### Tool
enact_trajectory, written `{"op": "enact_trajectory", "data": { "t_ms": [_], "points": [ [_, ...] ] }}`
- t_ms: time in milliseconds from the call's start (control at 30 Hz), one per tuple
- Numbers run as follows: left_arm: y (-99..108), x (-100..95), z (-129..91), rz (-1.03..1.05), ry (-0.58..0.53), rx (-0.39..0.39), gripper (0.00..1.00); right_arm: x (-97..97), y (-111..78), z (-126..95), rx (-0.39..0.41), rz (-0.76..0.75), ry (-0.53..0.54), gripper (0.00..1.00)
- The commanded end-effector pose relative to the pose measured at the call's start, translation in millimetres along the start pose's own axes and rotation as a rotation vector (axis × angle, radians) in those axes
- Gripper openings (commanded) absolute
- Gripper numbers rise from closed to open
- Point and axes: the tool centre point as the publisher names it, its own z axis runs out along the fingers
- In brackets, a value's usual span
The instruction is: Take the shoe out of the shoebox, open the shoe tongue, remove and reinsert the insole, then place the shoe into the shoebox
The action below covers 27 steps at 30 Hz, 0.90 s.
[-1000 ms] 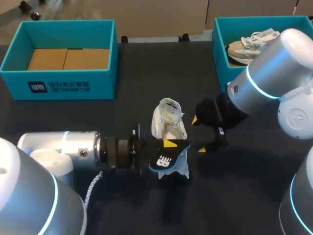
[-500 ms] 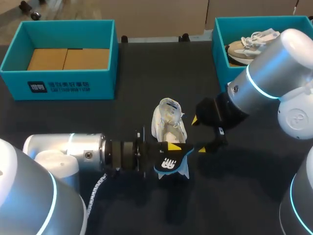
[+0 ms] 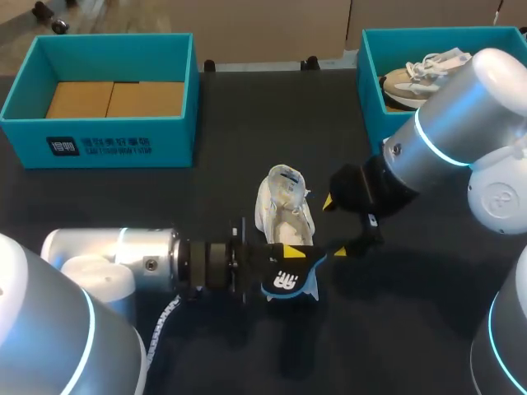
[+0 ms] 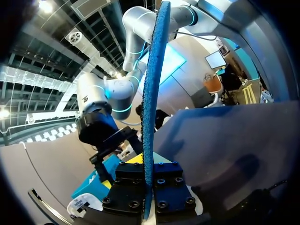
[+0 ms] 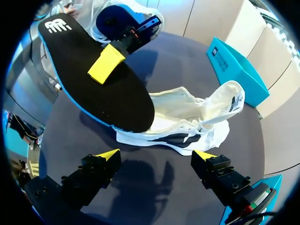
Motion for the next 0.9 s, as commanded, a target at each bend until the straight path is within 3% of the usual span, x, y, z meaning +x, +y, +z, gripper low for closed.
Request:
{"op": "enact_trajectory", "data": {
  "t_ms": [33,900],
  "points": [
    [7.5,0.7,6.3,0.007,0.006,-0.003,0.00,0.9,1.1,1.4,0.004,0.000,-0.003,1.00],
    [34.5,0.1,0.7,0.006,0.018,-0.048,0.00,0.9,1.1,1.4,0.004,0.000,-0.003,1.00]
  ]
}}
